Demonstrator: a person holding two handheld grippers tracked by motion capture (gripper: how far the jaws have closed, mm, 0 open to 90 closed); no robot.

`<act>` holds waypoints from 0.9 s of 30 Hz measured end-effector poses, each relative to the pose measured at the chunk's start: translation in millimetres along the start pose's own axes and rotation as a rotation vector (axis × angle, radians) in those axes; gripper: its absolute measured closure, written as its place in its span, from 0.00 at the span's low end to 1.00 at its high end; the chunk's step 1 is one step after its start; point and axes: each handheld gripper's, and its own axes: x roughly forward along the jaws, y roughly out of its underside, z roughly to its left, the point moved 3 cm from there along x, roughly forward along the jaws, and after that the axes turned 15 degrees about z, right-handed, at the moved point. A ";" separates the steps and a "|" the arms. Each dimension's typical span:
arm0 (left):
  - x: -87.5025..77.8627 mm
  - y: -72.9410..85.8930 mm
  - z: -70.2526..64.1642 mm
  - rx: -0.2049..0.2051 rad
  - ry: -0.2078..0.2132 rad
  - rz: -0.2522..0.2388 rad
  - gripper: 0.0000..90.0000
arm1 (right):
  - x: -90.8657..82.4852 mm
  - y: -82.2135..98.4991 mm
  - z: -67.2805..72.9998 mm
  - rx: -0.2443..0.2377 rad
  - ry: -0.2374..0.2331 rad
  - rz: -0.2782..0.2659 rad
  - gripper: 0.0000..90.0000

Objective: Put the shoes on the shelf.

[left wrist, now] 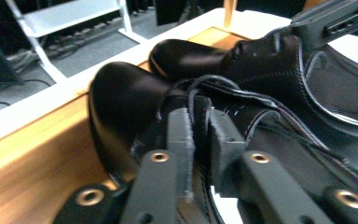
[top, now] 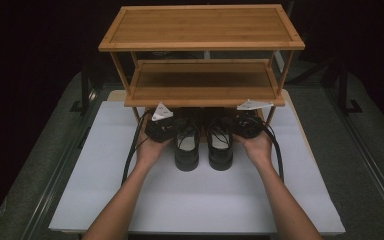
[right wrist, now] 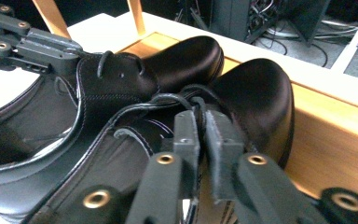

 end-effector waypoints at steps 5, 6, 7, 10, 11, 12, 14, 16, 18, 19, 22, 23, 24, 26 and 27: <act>-12.4 5.8 3.4 -0.004 0.050 0.010 0.60 | -10.2 1.7 4.7 -0.009 -0.039 0.008 0.68; -15.3 7.4 3.3 -0.003 0.060 0.016 0.57 | -12.5 2.6 6.3 -0.017 -0.034 0.009 0.64; -18.5 9.1 3.0 -0.004 0.070 0.019 0.54 | -14.7 3.8 7.5 -0.022 -0.031 0.015 0.60; -30.6 14.7 1.6 -0.009 0.096 0.013 0.45 | -21.7 9.0 11.7 -0.029 -0.041 0.023 0.48; -34.9 16.9 1.5 -0.010 0.107 0.013 0.42 | -24.5 11.4 12.5 -0.038 -0.046 0.023 0.45; -38.9 19.4 0.9 -0.013 0.115 0.015 0.41 | -27.5 14.0 13.9 -0.035 -0.053 0.026 0.42; -46.1 24.7 -1.0 -0.009 0.123 0.022 0.37 | -33.2 19.5 16.5 -0.035 -0.063 0.029 0.39; -52.2 30.7 -3.8 -0.005 0.131 0.030 0.32 | -39.4 25.6 19.7 -0.038 -0.069 0.030 0.36; -54.8 34.0 -5.3 0.002 0.133 0.032 0.29 | -44.8 32.5 23.1 -0.043 -0.078 0.028 0.34; -57.9 41.4 -8.9 0.009 0.131 0.036 0.27 | -47.4 37.2 24.8 -0.046 -0.077 0.028 0.32; -56.4 53.8 -12.5 0.019 0.139 0.051 0.22 | -50.1 49.2 27.0 -0.049 -0.073 0.037 0.29; -54.4 58.5 -13.2 0.017 0.143 0.058 0.20 | -50.2 54.2 27.6 -0.050 -0.069 0.047 0.29; -51.6 63.1 -14.0 0.014 0.146 0.063 0.19 | -49.8 59.3 27.3 -0.052 -0.066 0.055 0.28; -43.8 71.7 -15.6 0.013 0.153 0.081 0.17 | -47.0 69.2 26.4 -0.042 -0.067 0.069 0.26; -38.7 74.8 -16.6 0.017 0.158 0.108 0.16 | -44.5 74.1 25.6 -0.033 -0.071 0.079 0.25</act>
